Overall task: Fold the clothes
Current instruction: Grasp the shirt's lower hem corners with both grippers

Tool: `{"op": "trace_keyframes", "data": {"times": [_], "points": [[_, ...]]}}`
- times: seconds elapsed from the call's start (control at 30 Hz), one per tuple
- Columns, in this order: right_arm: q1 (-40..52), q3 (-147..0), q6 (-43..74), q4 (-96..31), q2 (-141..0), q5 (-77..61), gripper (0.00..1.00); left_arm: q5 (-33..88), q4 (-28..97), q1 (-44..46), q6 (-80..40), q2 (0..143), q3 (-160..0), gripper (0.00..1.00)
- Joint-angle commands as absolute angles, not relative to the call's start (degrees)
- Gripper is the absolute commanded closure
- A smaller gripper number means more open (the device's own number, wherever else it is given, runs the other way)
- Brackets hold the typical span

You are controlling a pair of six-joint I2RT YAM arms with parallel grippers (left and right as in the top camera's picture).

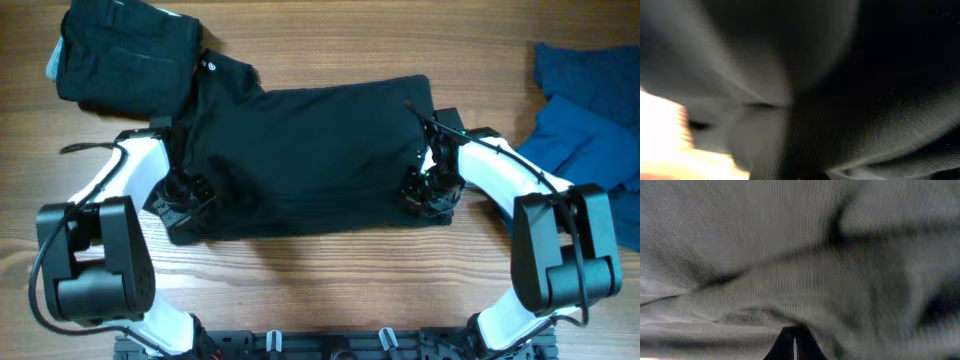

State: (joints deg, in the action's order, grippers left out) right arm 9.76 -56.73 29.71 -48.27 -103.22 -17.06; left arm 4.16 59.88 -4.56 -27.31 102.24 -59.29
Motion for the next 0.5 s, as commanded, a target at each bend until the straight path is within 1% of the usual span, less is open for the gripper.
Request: {"op": "trace_keyframes", "data": {"times": [0.0,0.1,0.13,0.2,0.37,0.4,0.47], "points": [[8.75,-56.40,28.42,-50.98,-98.04,-10.37,0.93,3.01,60.73,-4.49,-27.03,97.36,-62.59,0.96],[8.75,-56.40,27.27,-53.49,-95.64,-10.52,0.83,3.16,60.25,-4.49,-27.03,95.29,-62.72,0.95],[8.75,-56.40,26.92,-54.30,-95.02,-10.52,0.76,3.18,60.16,-4.49,-27.03,94.87,-62.72,0.95],[8.78,-56.40,26.94,-55.48,-94.63,-10.55,0.74,3.62,60.25,-4.49,-27.03,94.80,-62.72,0.96],[8.78,-56.42,26.96,-56.38,-94.54,-10.52,0.72,5.61,60.31,-4.45,-27.00,94.63,-62.76,0.96],[8.78,-56.42,26.96,-56.38,-94.48,-10.52,0.71,5.74,60.49,-4.43,-26.96,94.56,-62.83,0.96],[8.75,-56.77,26.85,-56.86,-94.21,-10.52,0.62,5.98,61.04,-4.45,-25.78,94.39,-63.29,0.96]]}}
